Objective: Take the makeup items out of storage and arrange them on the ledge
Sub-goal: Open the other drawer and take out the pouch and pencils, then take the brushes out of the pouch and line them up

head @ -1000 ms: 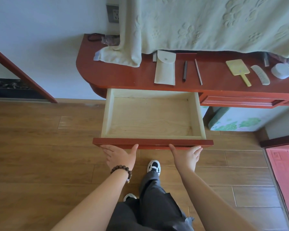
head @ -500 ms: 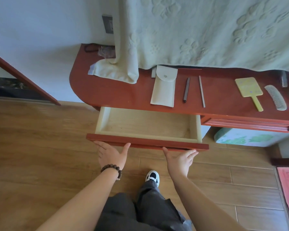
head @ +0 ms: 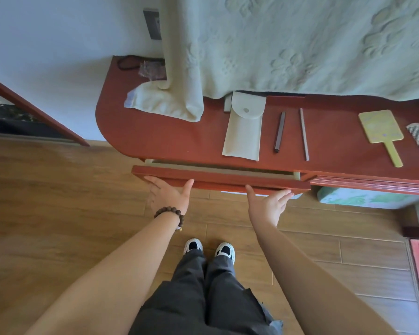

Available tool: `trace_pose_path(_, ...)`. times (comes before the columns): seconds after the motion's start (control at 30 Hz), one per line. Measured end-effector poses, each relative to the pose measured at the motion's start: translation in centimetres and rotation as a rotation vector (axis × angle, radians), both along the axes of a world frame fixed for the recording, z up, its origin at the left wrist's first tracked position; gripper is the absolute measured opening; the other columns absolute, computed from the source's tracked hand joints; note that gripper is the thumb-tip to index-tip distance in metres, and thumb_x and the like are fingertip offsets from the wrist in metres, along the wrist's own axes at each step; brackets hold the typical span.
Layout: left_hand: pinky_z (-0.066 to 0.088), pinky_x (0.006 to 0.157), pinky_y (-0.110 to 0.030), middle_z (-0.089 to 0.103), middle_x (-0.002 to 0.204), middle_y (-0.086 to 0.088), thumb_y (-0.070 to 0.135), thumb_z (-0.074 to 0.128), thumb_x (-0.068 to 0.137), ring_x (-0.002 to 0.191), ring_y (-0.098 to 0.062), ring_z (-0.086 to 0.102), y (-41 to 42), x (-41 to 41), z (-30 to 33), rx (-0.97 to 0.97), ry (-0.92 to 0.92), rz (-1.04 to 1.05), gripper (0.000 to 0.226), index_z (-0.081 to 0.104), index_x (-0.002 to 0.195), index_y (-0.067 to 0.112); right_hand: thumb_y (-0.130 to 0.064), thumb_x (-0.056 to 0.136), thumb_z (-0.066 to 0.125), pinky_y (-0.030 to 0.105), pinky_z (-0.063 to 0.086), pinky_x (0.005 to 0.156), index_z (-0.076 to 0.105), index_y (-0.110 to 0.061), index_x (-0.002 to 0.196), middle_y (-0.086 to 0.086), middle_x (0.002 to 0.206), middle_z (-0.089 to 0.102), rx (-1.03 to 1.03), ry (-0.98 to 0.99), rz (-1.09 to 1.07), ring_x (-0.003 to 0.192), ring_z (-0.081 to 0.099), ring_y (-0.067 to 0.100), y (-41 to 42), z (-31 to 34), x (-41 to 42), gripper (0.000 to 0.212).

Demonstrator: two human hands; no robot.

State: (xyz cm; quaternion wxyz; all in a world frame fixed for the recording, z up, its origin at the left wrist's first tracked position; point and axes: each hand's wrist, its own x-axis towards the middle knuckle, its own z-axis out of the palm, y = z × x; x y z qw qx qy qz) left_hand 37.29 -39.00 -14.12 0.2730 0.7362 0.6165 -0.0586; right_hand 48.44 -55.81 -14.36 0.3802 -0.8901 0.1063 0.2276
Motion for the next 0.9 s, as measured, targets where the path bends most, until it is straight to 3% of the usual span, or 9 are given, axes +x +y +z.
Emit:
trace_pose_path(0.27,0.044,0.1,-0.05,0.006,0.158,-0.023,0.064,0.046,0.087,0.134,-0.04,0.038,1.7,2.6,-0.4,0.014,-0.057,0.001,0.107,-0.017,0.148,0.003,-0.058,0.082,0.059,0.042,0.012,0.119,-0.011,-0.003,0.148,0.011,0.159,-0.011,-0.006,-0.042,0.005,0.147,0.0,0.029,2.0,-0.5,3.2,0.111)
trace_pose_path(0.53,0.043,0.102,-0.049,0.008,0.158,-0.022,0.064,0.047,0.086,0.136,-0.039,0.036,2.6,2.7,0.0,-0.024,-0.048,-0.027,0.106,-0.014,0.149,0.004,-0.054,0.083,0.061,0.042,0.014,0.119,-0.01,-0.003,0.148,0.011,0.159,-0.01,-0.015,-0.03,-0.004,0.147,0.002,0.029,2.5,-0.3,3.8,0.11)
trace_pose_path(0.6,0.042,0.104,-0.048,0.013,0.156,-0.024,0.058,0.05,0.088,0.137,-0.037,0.034,2.3,2.6,0.3,-0.028,-0.008,-0.065,0.102,-0.008,0.149,0.0,-0.053,0.085,0.059,0.043,0.015,0.118,-0.007,-0.004,0.149,0.01,0.159,-0.008,-0.029,-0.032,0.007,0.146,0.003,0.03,2.3,0.3,3.7,0.104)
trace_pose_path(0.73,0.046,0.099,-0.046,0.041,0.142,-0.021,0.042,0.049,0.093,0.128,-0.034,0.044,0.5,1.9,1.6,-0.005,0.024,-0.279,0.067,0.029,0.142,-0.001,-0.049,0.093,0.048,0.042,0.021,0.114,0.012,-0.006,0.15,0.008,0.16,0.002,-0.06,-0.025,0.082,0.146,0.011,0.028,1.0,2.0,2.7,0.081)
trace_pose_path(0.9,0.05,0.092,-0.042,0.052,0.132,-0.01,0.039,0.044,0.095,0.118,-0.026,0.052,-2.1,1.4,4.4,0.026,-0.124,-0.501,0.049,0.044,0.136,0.011,-0.038,0.096,0.045,0.034,0.036,0.099,0.038,-0.01,0.141,0.005,0.149,0.033,-0.03,-0.046,0.106,0.13,0.041,0.024,-1.3,4.8,1.1,0.054)
